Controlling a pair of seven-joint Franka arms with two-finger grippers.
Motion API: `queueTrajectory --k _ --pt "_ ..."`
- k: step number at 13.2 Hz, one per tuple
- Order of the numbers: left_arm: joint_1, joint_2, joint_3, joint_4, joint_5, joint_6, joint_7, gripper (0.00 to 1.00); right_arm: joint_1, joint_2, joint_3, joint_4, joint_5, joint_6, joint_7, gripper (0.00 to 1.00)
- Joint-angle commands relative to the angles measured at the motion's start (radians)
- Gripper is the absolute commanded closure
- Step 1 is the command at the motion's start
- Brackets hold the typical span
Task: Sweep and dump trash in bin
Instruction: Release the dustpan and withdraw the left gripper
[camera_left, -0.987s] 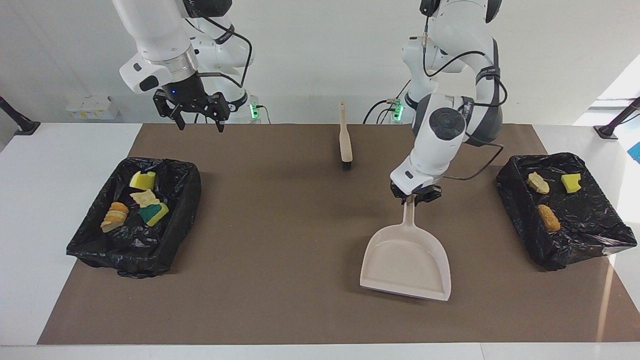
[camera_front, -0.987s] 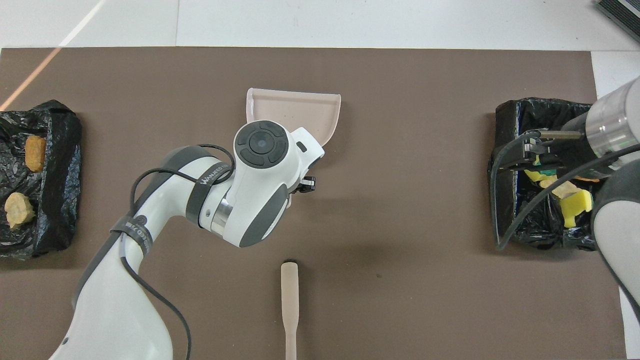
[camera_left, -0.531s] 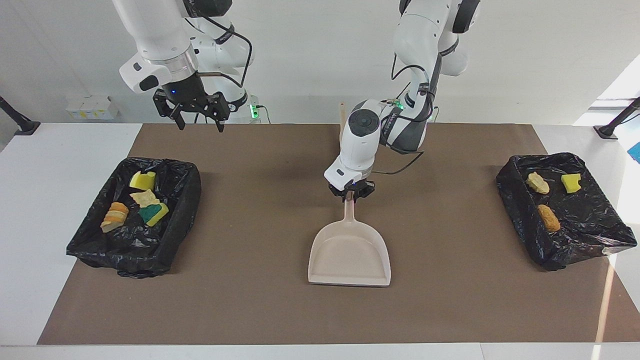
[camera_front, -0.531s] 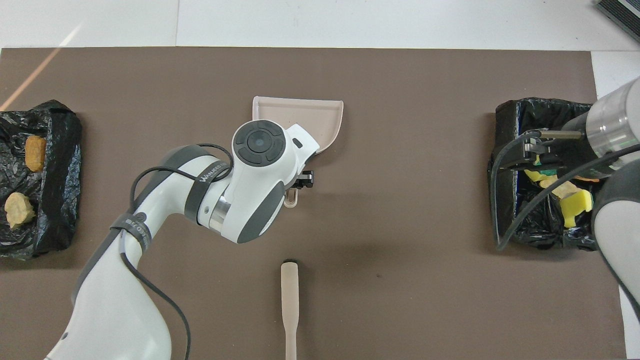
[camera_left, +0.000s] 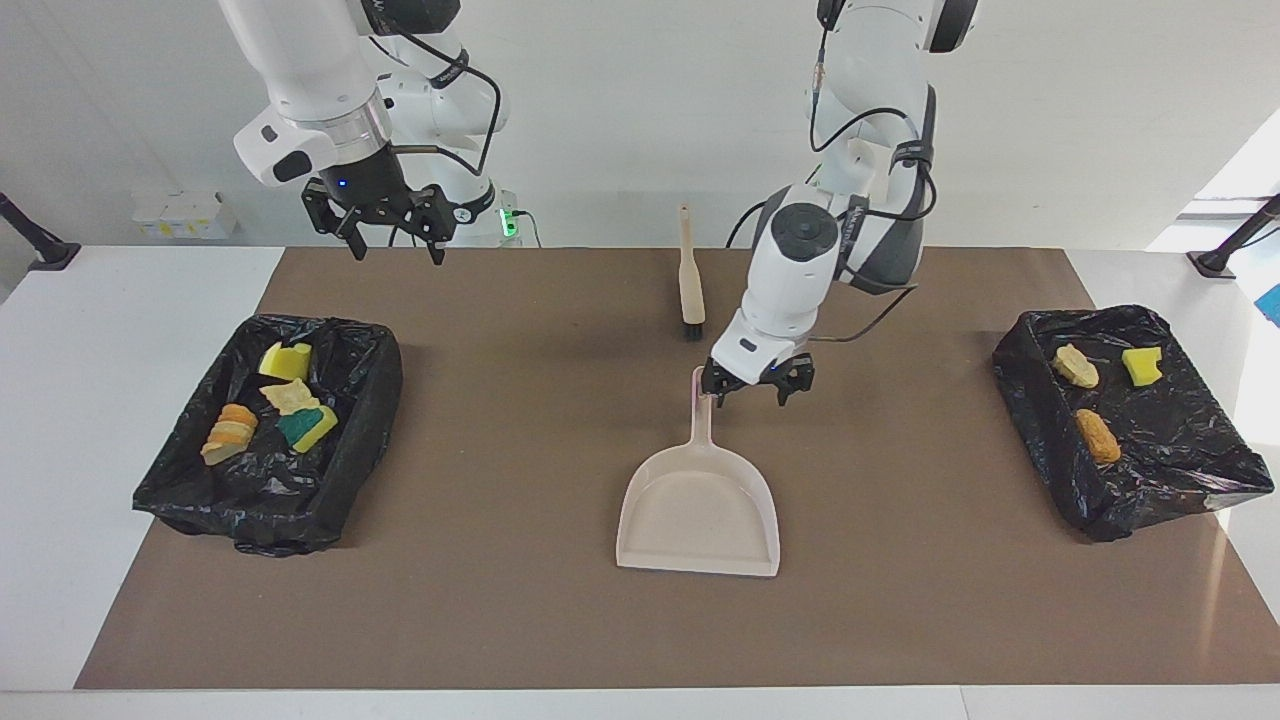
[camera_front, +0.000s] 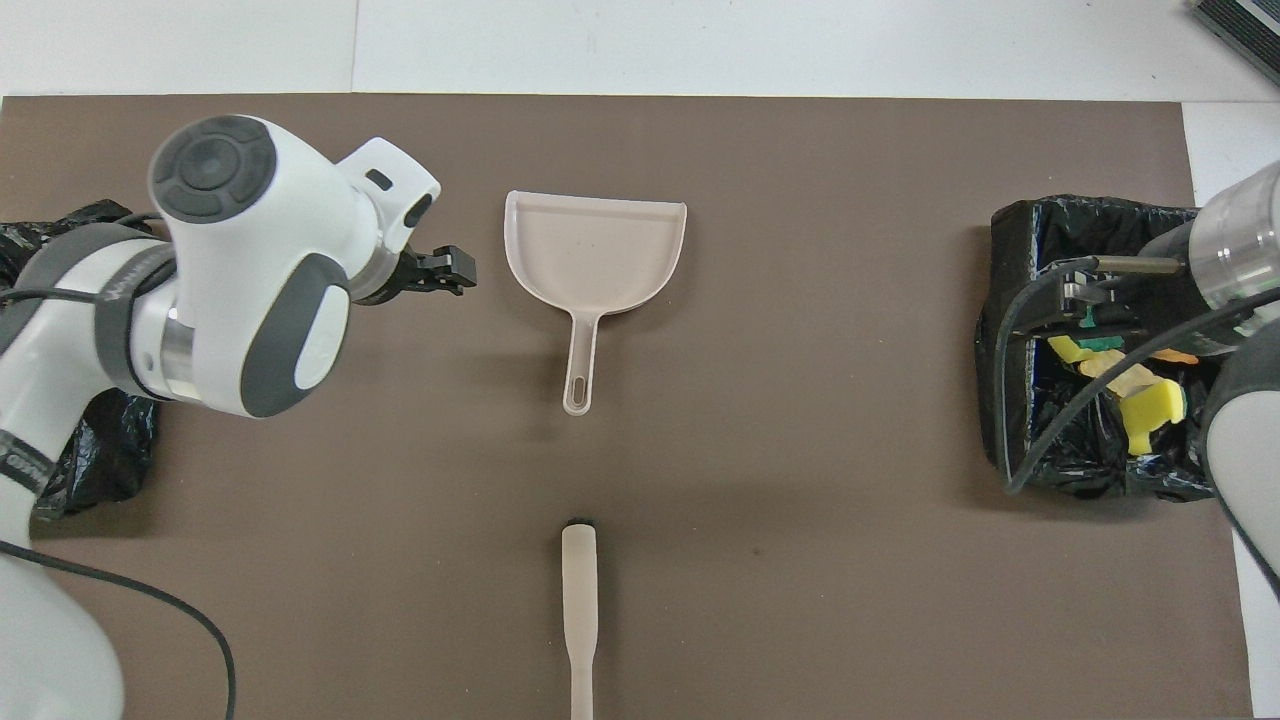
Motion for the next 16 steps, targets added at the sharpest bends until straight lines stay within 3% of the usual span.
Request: queueTrajectory --k 1,5,9,13,16 --pt "0.108 -0.056 -0.009 0.004 -0.011 -0.070 0.169 0.00 -0.025 0.002 0.007 0.009 0.021 0.005 -0.018 0.00" --pt "0.247 -0.136 -0.008 -0.008 -0.011 -0.159 0.426 0.00 -0.023 0.002 0.007 0.007 0.021 0.006 -0.026 0.00" --pt "0.299 -0.251 -0.005 -0.021 -0.002 -0.291 0.556 0.00 -0.025 0.004 0.009 0.009 0.023 0.009 -0.029 0.00" --pt "0.304 -0.297 -0.013 0.002 -0.001 -0.327 0.469 0.00 -0.023 0.006 0.009 0.006 0.024 0.055 -0.062 0.00" --pt "0.302 -0.286 -0.027 0.097 0.012 -0.433 0.446 0.00 -0.025 0.006 0.007 0.006 0.024 0.052 -0.122 0.00"
